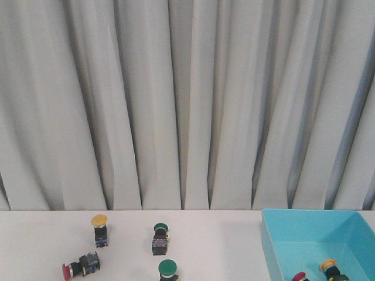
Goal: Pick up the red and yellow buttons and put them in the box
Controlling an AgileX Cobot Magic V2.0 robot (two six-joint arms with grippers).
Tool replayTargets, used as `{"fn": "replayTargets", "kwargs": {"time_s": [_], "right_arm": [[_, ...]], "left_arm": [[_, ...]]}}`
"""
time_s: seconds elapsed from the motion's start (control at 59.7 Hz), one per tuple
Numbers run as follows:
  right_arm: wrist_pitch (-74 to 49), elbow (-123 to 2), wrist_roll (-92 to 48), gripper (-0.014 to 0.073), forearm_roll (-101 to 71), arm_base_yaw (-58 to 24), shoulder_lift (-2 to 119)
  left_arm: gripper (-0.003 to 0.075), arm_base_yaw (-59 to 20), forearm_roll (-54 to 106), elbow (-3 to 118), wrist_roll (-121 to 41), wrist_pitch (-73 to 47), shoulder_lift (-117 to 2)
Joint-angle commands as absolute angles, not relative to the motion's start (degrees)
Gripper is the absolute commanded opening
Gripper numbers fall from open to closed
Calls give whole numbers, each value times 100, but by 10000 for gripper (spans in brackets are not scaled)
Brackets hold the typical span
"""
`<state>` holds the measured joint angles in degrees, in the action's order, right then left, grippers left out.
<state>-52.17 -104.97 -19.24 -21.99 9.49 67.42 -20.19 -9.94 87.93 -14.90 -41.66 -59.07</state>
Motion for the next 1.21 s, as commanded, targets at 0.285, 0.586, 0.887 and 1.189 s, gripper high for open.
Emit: {"fn": "replayTargets", "kwargs": {"time_s": [0.285, 0.586, 0.887, 1.189], "right_arm": [[-4798, -10627, -1960, -9, -2278, 955, 6664], [-4798, -10627, -1960, -9, -2278, 955, 6664], [-4847, -10627, -1960, -9, -2278, 955, 6664], [-4841, -10627, -1960, -9, -2278, 955, 6664]], "left_arm": [[-6, -1175, -937, 2909, -601, 336, -2130], [-6, -299, -789, -118, 866, 941, -237], [-6, -16, -850, -219, 807, 565, 158], [-6, -11, -843, -214, 781, 549, 153]]}}
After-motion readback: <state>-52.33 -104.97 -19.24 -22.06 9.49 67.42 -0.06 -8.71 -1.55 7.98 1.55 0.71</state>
